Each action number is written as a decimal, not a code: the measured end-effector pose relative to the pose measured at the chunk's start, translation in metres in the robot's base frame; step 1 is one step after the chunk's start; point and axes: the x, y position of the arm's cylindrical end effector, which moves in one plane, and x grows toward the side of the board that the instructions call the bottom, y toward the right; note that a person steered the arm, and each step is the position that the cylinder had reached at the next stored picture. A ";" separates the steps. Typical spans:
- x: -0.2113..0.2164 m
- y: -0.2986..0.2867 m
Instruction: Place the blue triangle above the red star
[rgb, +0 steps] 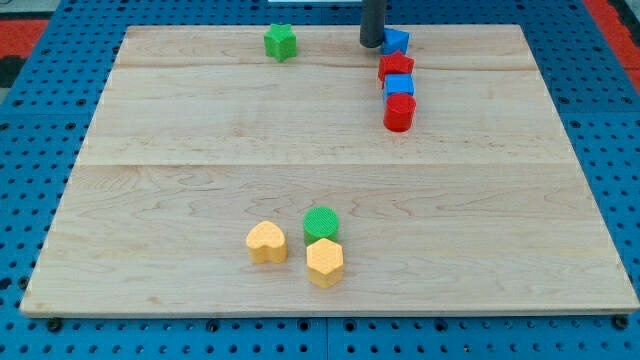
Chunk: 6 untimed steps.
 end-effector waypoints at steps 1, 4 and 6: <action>-0.006 0.004; -0.022 -0.022; 0.002 -0.158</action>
